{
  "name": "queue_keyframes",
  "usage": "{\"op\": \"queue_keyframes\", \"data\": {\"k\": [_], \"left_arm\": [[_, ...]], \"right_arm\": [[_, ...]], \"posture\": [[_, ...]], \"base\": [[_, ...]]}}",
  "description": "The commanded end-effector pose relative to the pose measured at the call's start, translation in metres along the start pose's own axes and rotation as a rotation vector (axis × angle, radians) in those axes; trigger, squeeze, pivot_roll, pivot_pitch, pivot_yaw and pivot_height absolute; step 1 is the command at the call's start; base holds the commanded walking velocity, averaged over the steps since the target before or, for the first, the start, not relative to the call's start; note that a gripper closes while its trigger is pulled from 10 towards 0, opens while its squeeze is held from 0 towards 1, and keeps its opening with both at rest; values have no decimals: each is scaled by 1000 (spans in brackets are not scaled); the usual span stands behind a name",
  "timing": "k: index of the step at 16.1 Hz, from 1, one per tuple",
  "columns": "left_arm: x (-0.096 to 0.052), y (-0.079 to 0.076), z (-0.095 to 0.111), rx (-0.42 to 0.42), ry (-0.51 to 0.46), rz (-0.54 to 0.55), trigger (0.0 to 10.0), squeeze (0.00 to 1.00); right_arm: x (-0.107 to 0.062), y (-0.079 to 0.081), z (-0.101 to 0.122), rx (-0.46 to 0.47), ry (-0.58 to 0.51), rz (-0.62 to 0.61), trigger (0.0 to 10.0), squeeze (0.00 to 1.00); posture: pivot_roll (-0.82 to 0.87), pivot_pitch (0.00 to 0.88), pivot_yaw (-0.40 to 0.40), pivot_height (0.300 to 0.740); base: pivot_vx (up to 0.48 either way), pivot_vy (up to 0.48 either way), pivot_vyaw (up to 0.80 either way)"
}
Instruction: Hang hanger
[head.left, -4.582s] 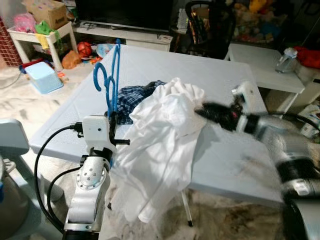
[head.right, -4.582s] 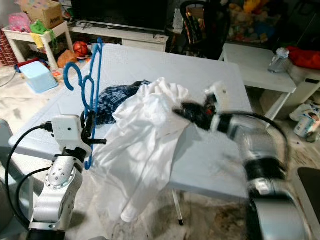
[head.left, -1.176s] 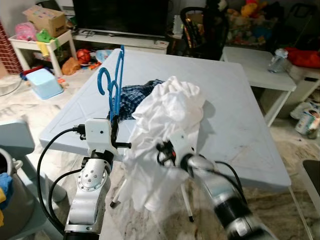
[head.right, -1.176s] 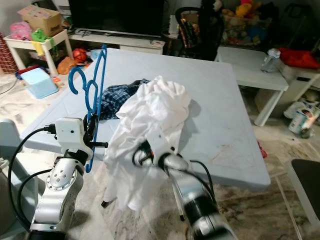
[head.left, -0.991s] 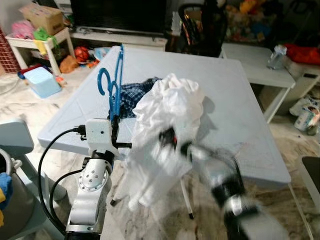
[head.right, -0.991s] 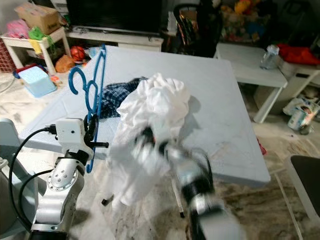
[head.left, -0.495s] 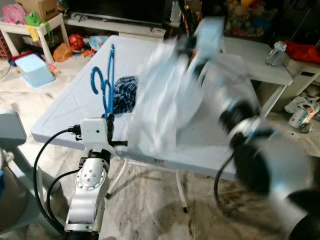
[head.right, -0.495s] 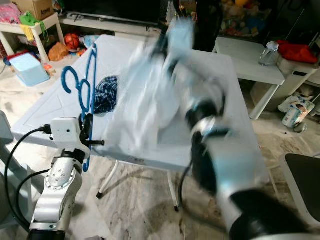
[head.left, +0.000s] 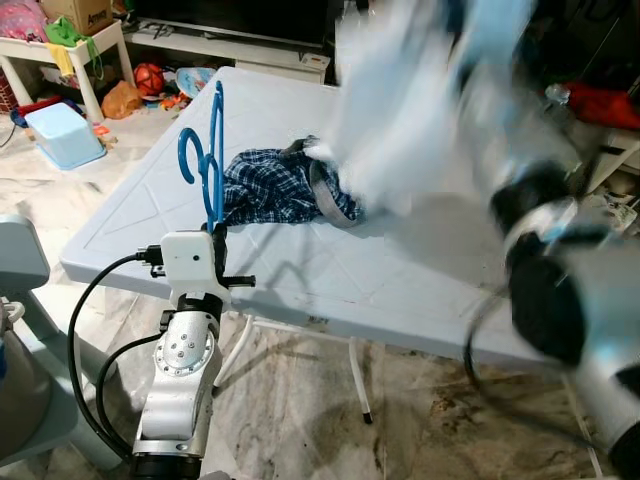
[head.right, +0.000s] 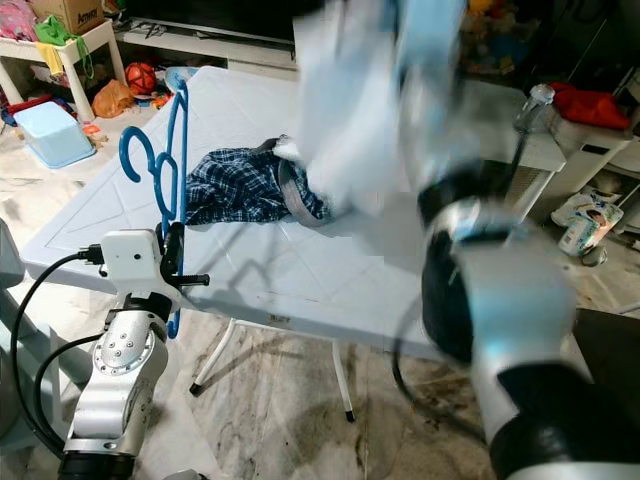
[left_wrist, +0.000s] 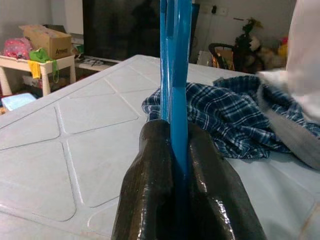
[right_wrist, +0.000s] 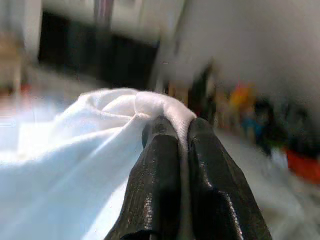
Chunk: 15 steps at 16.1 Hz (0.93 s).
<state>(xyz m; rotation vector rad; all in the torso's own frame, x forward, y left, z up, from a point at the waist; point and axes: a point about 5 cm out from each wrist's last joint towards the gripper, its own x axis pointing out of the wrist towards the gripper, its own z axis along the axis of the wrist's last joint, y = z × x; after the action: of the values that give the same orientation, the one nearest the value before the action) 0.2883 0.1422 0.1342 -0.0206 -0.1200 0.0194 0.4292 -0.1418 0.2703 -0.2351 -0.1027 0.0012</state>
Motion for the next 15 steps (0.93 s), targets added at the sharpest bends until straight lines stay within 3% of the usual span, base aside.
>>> {"op": "queue_keyframes", "data": {"k": [1,2,4,6,7,8,9,10,11,13,15], "left_arm": [[1,-2,1,-1,1,-17,10000,0],[1,-1,1,3,3,-24,10000,0],[1,-3,-1,4,15,-66,10000,0],[0,-4,-1,9,14,-87,10000,0],[-1,-5,-2,2,27,-89,10000,0],[-2,-6,-2,-3,33,-95,10000,0],[-3,-7,-1,-4,35,-109,10000,0],[-4,-8,-1,12,33,-122,10000,0],[-3,-9,-1,10,33,-126,10000,0],[0,-12,1,3,29,-149,10000,0],[1,-14,3,-1,27,-153,10000,0]], "right_arm": [[-2,-1,-13,-23,51,28,10000,0],[-6,0,-31,-22,98,73,10000,1000],[-16,-3,-62,-185,142,141,10000,1000],[-21,-7,-73,-150,150,183,10000,1000],[-25,-13,-79,46,155,187,10000,1000],[-26,-17,-81,125,138,178,10000,1000],[-28,-21,-82,135,110,166,10000,1000],[-34,-31,-89,208,75,92,10000,1000],[-35,-32,-92,220,71,78,10000,1000],[-47,-36,-107,328,60,20,10000,1000],[-56,-37,-118,348,58,-6,10000,1000]], "posture": [[-7,0,-112,740],[-10,0,-98,740],[-19,0,-81,740],[-21,0,-69,740],[-17,0,-63,740],[-16,0,-61,740],[-19,0,-56,740],[-20,0,-51,740],[-27,0,-44,740],[-43,0,-34,740],[-51,0,-29,740]], "base": [[0,0,0],[0,0,0],[0,0,0],[0,0,0],[0,0,0],[0,0,0],[0,0,0],[0,0,0],[0,0,0],[0,0,0],[0,0,0]]}}
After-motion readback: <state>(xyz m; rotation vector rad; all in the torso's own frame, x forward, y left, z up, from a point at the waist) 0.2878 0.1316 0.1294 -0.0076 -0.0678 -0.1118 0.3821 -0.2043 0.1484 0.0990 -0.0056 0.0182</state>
